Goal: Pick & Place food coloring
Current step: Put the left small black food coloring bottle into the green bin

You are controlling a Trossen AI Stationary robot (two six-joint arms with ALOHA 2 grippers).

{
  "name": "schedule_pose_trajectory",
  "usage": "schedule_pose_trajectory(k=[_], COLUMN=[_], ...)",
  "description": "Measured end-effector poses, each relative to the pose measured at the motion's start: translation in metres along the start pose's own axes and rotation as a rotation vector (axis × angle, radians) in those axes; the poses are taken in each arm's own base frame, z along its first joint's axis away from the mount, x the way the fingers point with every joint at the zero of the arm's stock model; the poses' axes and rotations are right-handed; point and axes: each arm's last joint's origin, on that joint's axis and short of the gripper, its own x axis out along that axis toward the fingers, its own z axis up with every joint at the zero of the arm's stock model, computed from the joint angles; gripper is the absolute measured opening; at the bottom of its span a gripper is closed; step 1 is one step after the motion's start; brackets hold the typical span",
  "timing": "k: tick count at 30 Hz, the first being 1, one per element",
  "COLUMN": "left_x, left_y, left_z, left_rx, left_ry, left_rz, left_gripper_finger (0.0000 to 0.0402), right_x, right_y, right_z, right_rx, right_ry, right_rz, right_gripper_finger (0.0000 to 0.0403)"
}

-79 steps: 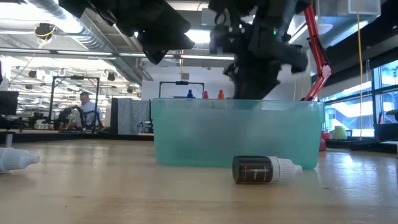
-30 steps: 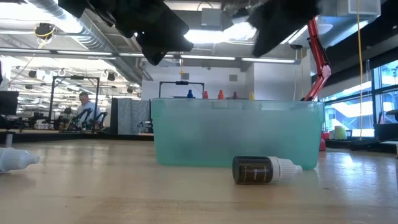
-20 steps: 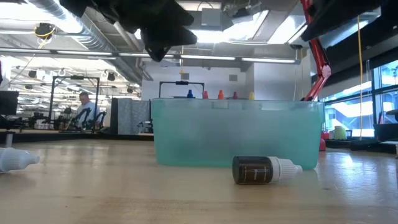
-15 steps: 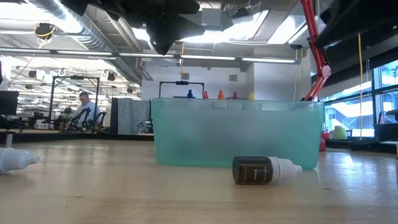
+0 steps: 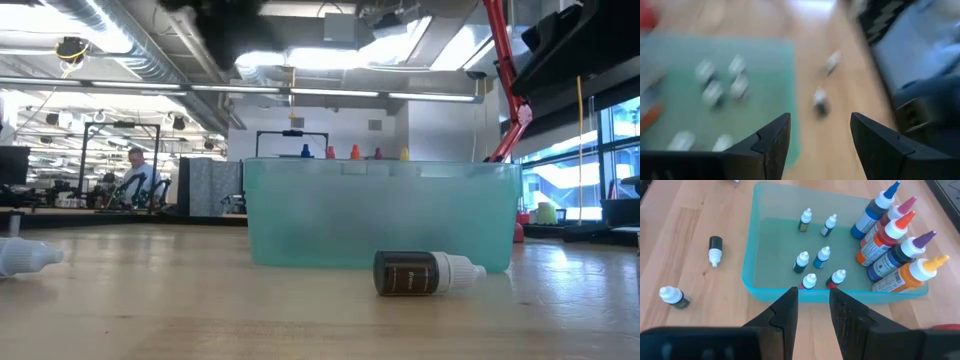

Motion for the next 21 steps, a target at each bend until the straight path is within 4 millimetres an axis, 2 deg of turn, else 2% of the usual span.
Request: schedule_pose_trajectory(k=[4, 7, 10, 15, 21], left_x=[-0.017, -0.027, -0.031, -0.022, -0.002], left_y=[-0.025, -0.044, -0.061, -0.085, -0.097], left_z=[-0.004, -0.015, -0.026, -0.051, -0.079], left_rx=[-0.078, -0.178, -0.198, -0.051, 0.061], left_ry=[0.133, 0.178, 0.185, 0.239, 0.375], left_rz=[0.18, 0.218, 0.217, 0.208, 0.177], left_gripper_finger=[0.0199, 0.0199, 0.0198, 0.0198, 0.0198], right_x=[0.0, 0.0, 0.0, 0.0, 0.001], right_y=[0.0, -0.001, -0.001, -0.001, -0.002], right_z=[0.0, 0.0, 0.0, -0.001, 0.0], right_rx=[-0.001, -0.003, -0.003, 0.012, 0.054], right_ry=[0.002, -0.002, -0.006, -0.004, -0.019], right_rz=[-0.001, -0.013, -0.024, -0.026, -0.058], right_gripper_finger=[0.0115, 0.0115, 0.0115, 0.0115, 0.0115])
